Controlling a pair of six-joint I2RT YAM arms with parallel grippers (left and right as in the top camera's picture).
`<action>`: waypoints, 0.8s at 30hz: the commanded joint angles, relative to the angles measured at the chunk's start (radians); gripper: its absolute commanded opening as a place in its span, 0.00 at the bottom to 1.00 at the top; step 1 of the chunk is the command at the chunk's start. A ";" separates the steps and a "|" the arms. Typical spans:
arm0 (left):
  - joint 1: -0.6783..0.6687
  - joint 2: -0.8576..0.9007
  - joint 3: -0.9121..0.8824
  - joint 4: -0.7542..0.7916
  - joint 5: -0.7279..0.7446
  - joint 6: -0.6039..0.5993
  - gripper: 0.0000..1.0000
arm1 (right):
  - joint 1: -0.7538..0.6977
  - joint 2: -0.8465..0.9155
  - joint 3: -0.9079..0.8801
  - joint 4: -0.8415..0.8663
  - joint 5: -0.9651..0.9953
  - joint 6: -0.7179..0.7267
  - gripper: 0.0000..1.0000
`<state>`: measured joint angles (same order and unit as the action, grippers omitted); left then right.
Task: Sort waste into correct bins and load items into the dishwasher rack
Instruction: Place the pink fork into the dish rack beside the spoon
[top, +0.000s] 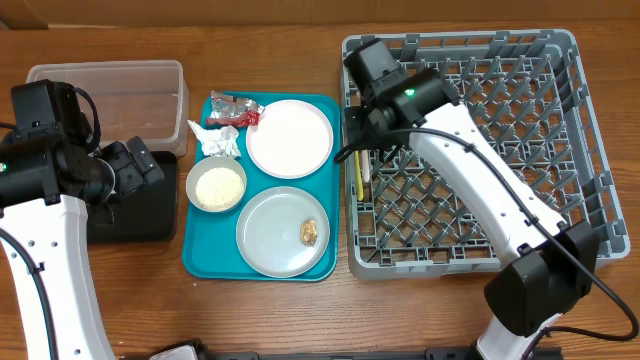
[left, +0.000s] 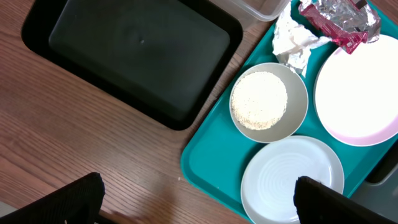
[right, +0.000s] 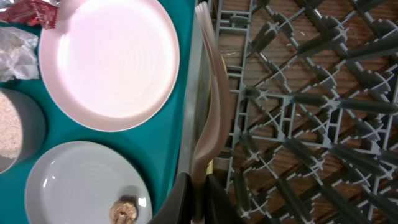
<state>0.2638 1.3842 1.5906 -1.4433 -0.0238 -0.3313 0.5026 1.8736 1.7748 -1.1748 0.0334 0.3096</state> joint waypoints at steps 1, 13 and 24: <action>0.006 0.002 0.009 0.004 -0.010 -0.006 1.00 | -0.009 -0.011 -0.064 0.029 -0.004 -0.031 0.04; 0.006 0.002 0.009 0.004 -0.010 -0.006 1.00 | 0.024 -0.048 -0.110 0.061 -0.085 -0.074 0.40; 0.006 0.002 0.009 0.003 -0.009 -0.006 1.00 | 0.308 -0.042 -0.182 0.098 -0.029 -0.018 0.67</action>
<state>0.2638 1.3842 1.5906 -1.4433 -0.0235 -0.3313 0.7593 1.8431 1.6310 -1.0901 -0.0471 0.2432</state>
